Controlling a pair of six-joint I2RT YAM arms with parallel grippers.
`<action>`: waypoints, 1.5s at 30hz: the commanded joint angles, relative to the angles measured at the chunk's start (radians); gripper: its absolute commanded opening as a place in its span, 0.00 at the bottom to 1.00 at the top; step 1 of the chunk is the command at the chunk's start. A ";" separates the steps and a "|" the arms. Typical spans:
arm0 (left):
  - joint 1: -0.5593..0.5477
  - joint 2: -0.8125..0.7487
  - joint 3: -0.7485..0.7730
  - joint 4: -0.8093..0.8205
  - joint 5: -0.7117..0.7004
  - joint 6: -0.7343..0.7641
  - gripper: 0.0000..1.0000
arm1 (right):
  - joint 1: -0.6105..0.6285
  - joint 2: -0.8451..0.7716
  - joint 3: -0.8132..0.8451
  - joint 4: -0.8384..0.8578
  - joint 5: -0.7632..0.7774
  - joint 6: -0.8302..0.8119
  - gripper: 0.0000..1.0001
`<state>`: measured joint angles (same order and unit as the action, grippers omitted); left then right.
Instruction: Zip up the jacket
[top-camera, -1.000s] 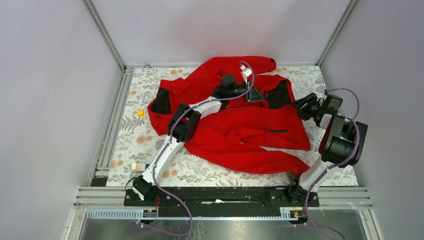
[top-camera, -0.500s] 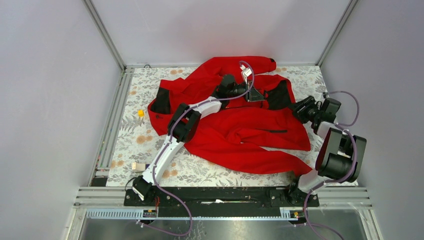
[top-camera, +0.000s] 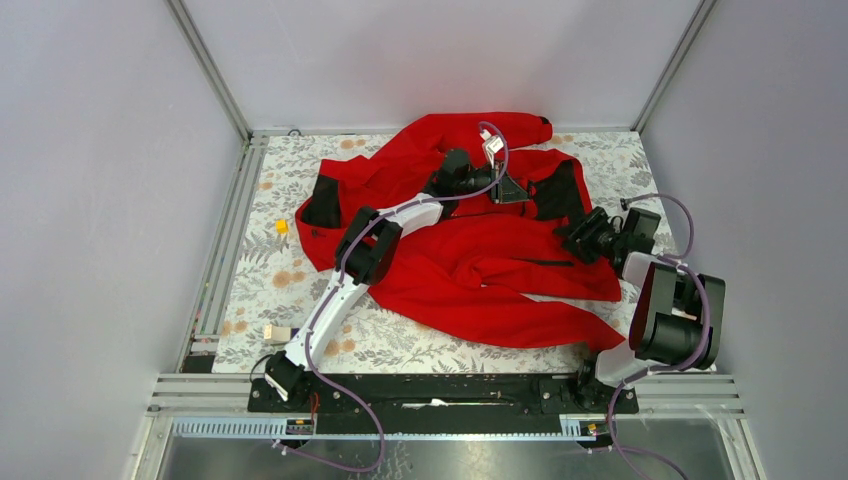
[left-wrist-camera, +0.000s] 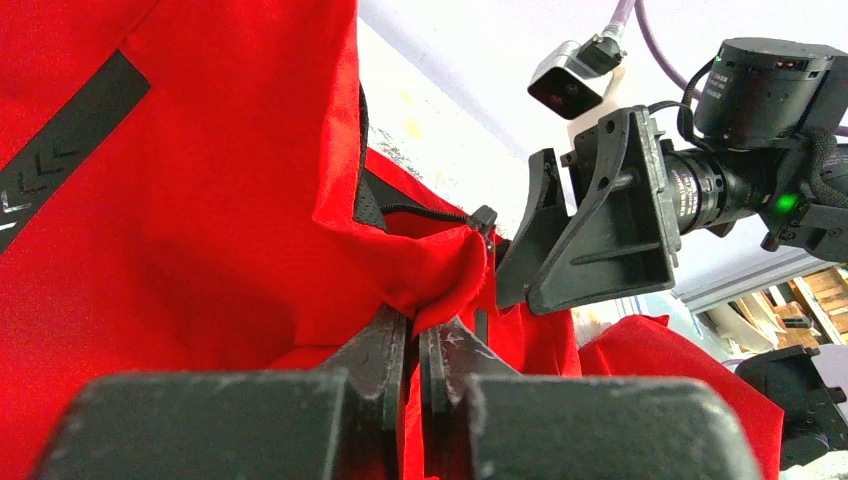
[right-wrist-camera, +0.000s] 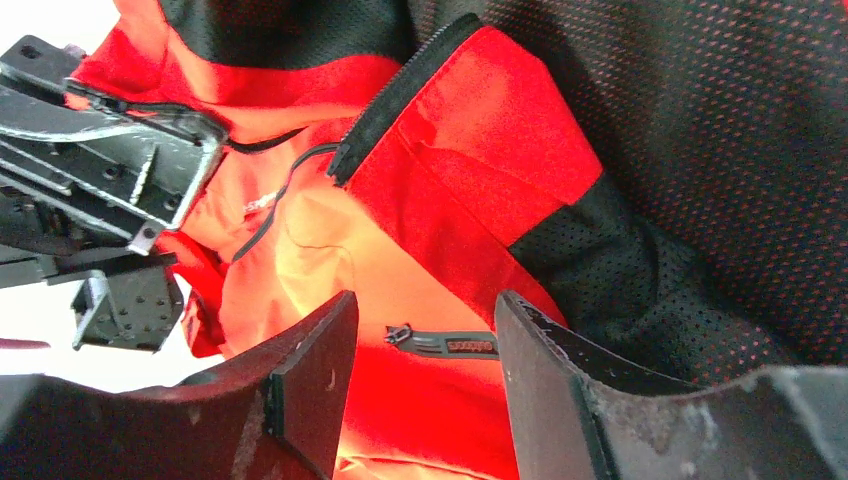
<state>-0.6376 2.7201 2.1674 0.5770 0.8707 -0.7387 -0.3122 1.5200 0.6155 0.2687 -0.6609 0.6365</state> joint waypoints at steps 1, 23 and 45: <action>0.002 0.000 0.036 0.052 0.015 0.001 0.00 | 0.009 0.013 0.000 -0.028 0.067 -0.087 0.60; 0.004 -0.009 0.023 0.080 0.035 -0.018 0.00 | 0.015 0.240 0.243 0.191 0.171 -0.139 0.62; 0.004 -0.006 0.026 0.094 0.047 -0.031 0.00 | 0.002 0.372 -0.112 1.035 0.405 0.375 0.30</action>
<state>-0.6365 2.7201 2.1670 0.6003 0.8860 -0.7612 -0.3077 1.8809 0.5278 1.1145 -0.3580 0.9165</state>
